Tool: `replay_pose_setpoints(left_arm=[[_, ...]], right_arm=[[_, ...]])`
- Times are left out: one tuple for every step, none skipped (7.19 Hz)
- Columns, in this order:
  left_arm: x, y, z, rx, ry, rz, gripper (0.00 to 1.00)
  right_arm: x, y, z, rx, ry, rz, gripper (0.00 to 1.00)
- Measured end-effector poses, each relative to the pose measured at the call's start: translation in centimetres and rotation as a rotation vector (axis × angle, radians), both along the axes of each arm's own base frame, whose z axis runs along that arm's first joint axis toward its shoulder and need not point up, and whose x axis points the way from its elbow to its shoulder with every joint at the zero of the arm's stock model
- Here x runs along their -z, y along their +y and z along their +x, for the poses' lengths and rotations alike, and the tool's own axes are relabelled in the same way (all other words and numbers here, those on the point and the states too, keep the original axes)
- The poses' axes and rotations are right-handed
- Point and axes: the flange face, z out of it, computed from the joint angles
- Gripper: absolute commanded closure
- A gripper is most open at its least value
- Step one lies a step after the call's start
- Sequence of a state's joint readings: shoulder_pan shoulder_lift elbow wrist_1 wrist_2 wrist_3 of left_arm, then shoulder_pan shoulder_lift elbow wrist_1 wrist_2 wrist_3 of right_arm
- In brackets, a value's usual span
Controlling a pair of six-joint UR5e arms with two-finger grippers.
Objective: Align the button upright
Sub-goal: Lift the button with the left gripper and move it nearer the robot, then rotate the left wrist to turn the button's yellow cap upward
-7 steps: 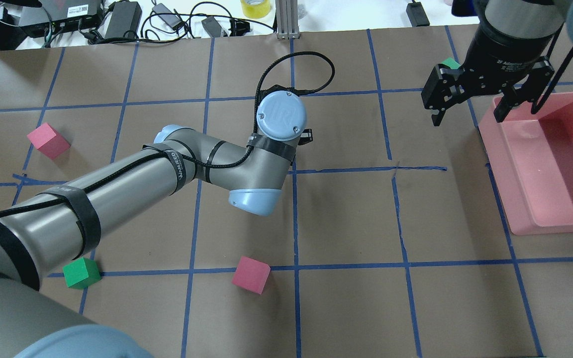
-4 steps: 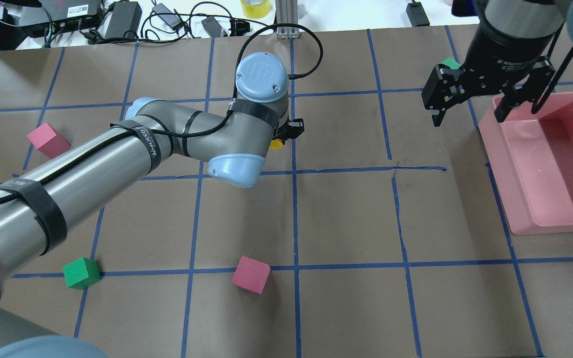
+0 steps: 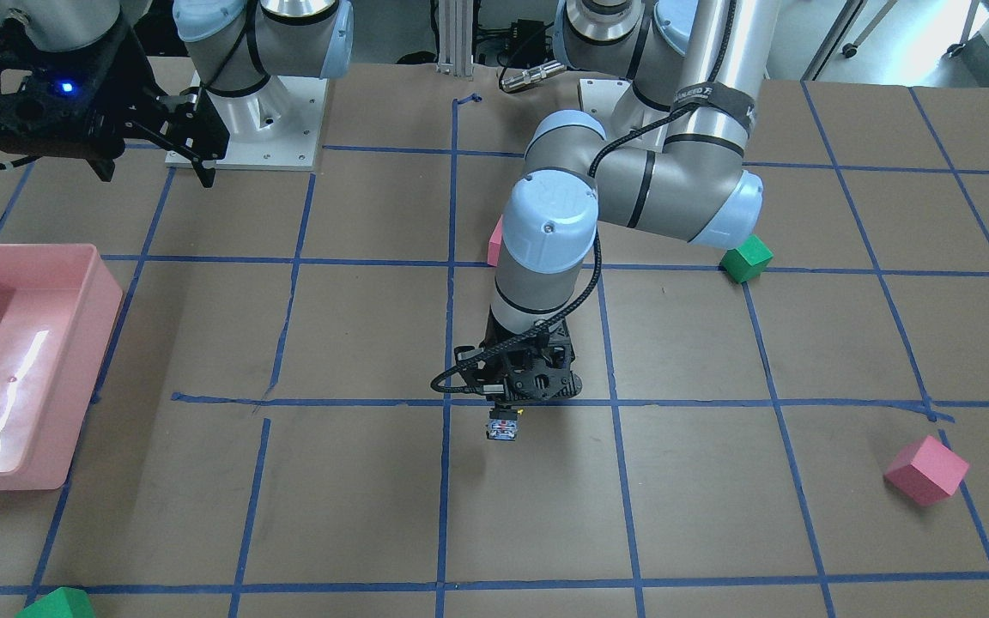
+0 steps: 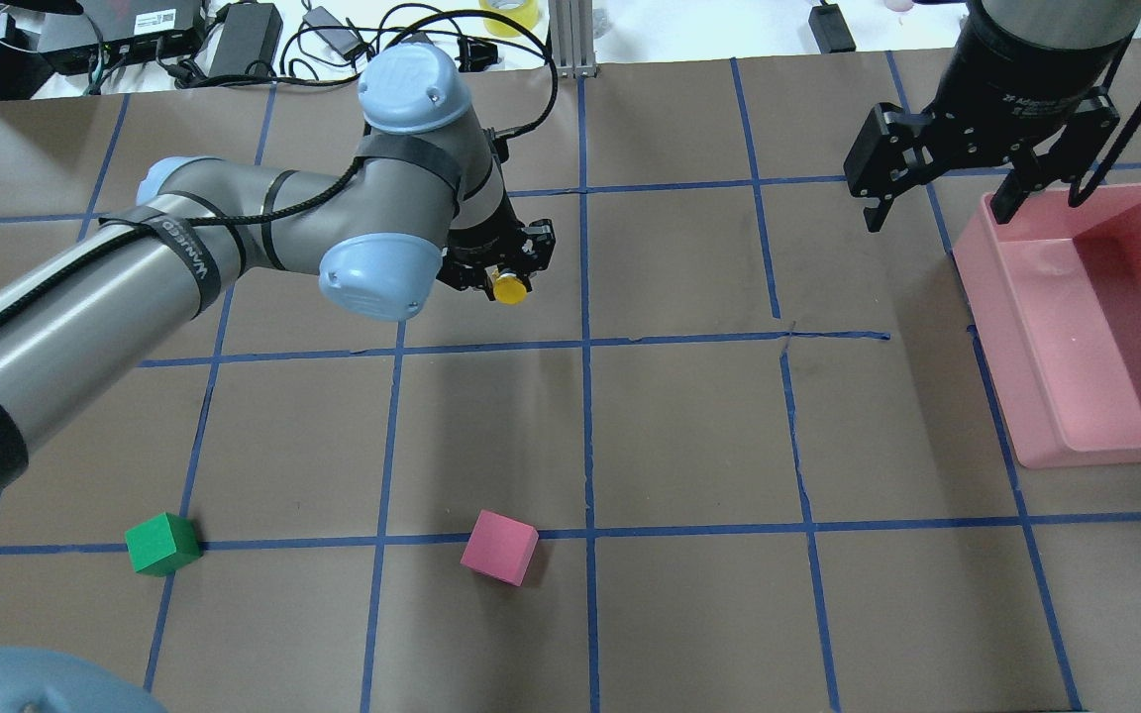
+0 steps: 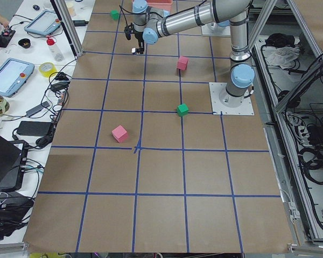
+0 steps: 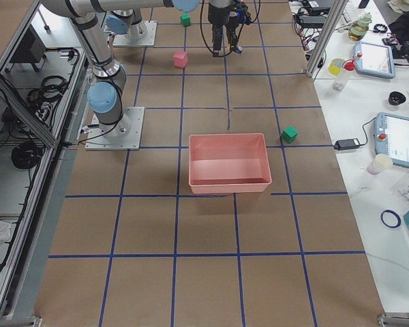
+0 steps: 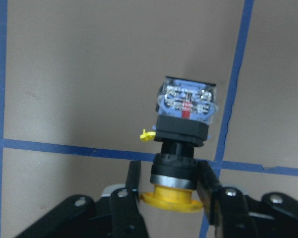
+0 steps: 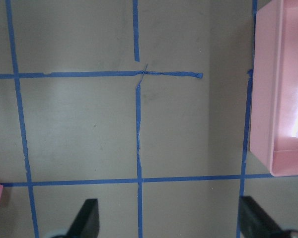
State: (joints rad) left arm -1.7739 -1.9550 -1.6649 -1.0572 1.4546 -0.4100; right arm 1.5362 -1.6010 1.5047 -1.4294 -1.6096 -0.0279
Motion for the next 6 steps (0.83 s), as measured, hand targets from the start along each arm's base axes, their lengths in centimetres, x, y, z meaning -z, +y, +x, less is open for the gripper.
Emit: replay_pose_setpoints(left_arm=[[-0.7, -0.4, 1.2, -0.024, 0.018, 0.064, 1.00], [-1.5, -0.6, 1.7, -0.036, 0.016, 0.134, 1.00], [-2.2, -0.6, 2.0, -0.042, 0.007, 0.206, 1.00], [-2.5, -0.5, 2.5, -0.055, 0.014, 0.272, 1.00], [-2.2, -0.7, 3.4, -0.091, 0.068, 0.333, 1.00], [-1.8, -1.1, 4.8, -0.146, 0.150, 0.391, 1.00]], right_arm=[[0.3, -0.1, 0.1, -0.004, -0.005, 0.005, 0.00], [0.5, -0.2, 0.2, -0.006, -0.008, 0.007, 0.00], [0.6, -0.2, 0.2, -0.006, -0.009, 0.007, 0.00], [0.5, -0.2, 0.2, -0.002, -0.009, 0.005, 0.00], [0.3, -0.3, 0.3, 0.000, -0.008, 0.000, 0.00], [0.2, -0.3, 0.3, 0.001, -0.006, -0.003, 0.00]])
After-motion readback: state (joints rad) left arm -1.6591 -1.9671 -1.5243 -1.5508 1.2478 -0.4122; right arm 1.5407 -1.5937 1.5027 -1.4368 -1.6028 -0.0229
